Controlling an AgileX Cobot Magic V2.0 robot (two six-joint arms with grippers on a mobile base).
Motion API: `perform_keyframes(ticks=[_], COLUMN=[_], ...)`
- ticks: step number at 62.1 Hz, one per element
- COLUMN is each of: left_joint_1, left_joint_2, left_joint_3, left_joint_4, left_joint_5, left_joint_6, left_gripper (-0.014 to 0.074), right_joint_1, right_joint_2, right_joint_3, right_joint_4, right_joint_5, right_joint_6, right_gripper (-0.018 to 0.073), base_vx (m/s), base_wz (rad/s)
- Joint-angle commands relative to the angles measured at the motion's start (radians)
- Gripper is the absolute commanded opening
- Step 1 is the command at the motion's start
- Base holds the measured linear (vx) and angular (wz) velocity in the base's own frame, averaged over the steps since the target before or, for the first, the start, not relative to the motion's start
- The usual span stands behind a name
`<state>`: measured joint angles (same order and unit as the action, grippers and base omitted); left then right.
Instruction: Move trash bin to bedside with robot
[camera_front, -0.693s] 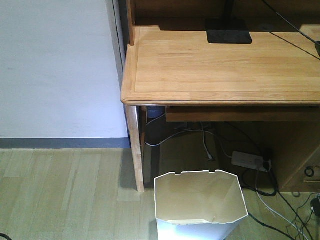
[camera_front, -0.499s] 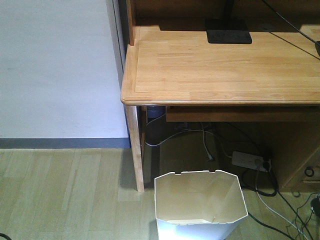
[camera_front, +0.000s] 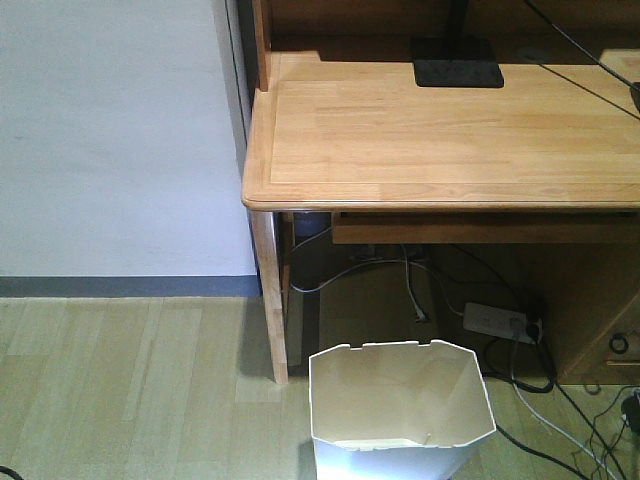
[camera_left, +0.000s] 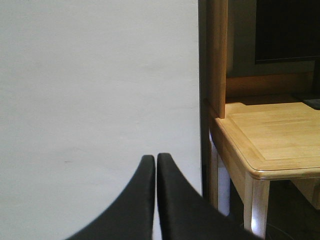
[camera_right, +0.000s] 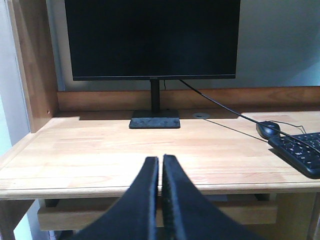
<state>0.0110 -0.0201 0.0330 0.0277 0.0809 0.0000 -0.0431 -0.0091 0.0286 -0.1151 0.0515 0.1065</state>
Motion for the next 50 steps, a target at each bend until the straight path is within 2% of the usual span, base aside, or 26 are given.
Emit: perform_keyframes(ticks=[1, 13, 20, 28, 38, 50], left_joint_1=[-0.006, -0.006, -0.006, -0.006, -0.006, -0.006], left_joint_2=[-0.005, -0.005, -0.005, -0.005, -0.005, -0.005], left_joint_3=[0.012, 0.012, 0.012, 0.012, 0.012, 0.012], left_joint_4=[-0.009, -0.009, -0.009, -0.009, -0.009, -0.009], left_joint_5=[-0.074, -0.074, -0.074, -0.074, -0.074, -0.074], left_joint_6=[-0.014, -0.014, -0.014, -0.014, -0.014, -0.014], left_gripper=[-0.0006, -0.0006, -0.0006, -0.0006, -0.0006, -0.0006], right_joint_1=[-0.007, -0.007, -0.007, -0.007, -0.007, -0.007], right_joint_2=[-0.013, -0.013, -0.013, -0.004, 0.095, 0.334], right_joint_3=[0.000, 0.000, 0.000, -0.011, -0.115, -0.291], right_joint_4=[-0.009, -0.006, -0.005, -0.016, -0.014, -0.012], right_joint_5=[-0.072, -0.078, -0.139, -0.273, -0.189, -0.132], right_joint_6=[-0.006, -0.003, 0.010, -0.090, -0.099, -0.094], right_gripper=[-0.0008, -0.0008, -0.0008, -0.0008, -0.0008, -0.0008], base_vx=[0.00, 0.00, 0.00, 0.00, 0.00, 0.00], base_wz=[0.00, 0.00, 0.00, 0.00, 0.00, 0.00])
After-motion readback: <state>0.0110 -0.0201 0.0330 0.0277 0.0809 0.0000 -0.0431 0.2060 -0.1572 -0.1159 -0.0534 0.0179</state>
